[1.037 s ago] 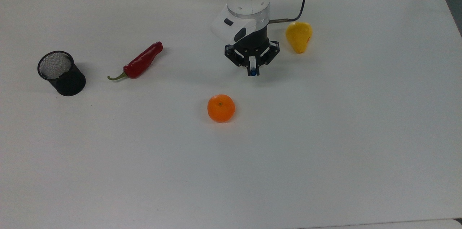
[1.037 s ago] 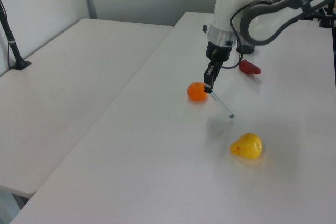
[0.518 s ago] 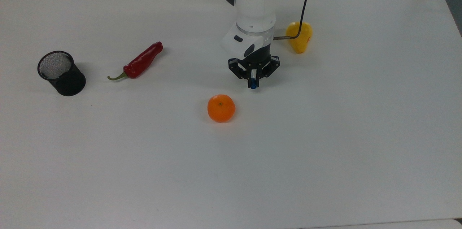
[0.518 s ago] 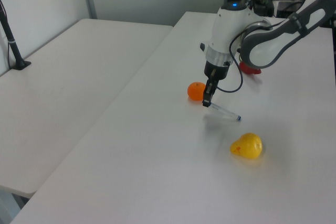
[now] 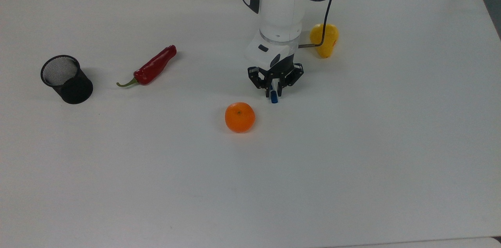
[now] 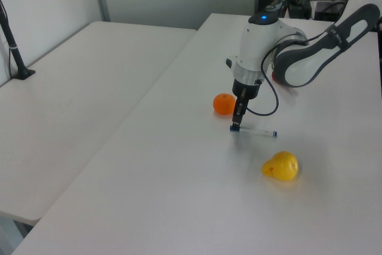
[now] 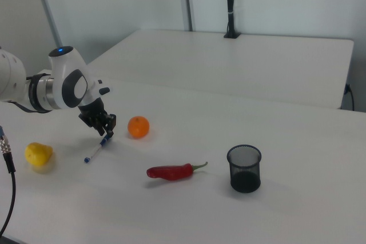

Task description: Take marker pen

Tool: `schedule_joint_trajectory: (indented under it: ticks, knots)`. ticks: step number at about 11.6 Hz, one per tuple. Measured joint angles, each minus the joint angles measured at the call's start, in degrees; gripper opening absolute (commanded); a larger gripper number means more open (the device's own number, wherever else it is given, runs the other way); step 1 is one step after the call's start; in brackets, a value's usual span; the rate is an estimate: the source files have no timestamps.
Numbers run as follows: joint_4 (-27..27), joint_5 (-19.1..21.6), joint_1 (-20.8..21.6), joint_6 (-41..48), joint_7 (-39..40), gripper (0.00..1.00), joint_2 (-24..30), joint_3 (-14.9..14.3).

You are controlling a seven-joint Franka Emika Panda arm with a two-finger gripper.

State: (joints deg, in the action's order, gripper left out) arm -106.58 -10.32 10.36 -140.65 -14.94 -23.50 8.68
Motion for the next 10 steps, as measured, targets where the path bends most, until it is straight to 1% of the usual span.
schedule_joint_trajectory:
  ticks: [1,2,5,6,8,10]
  knots:
    - [0.1,0.0,0.0,0.0,0.0,0.89,0.0,0.0]
    - [0.1,0.0,0.0,0.0,-0.1,1.00,0.0,0.0]
    - [1.2,0.0,-0.4,0.0,-1.1,1.00,0.6,0.0]
    - [1.8,0.0,-0.4,1.4,-1.6,1.00,1.5,0.0]
    - [3.5,0.4,-0.5,8.8,-2.4,1.00,4.3,-0.2]
    - [6.1,2.0,-0.6,19.8,-2.8,1.00,8.9,-0.3]
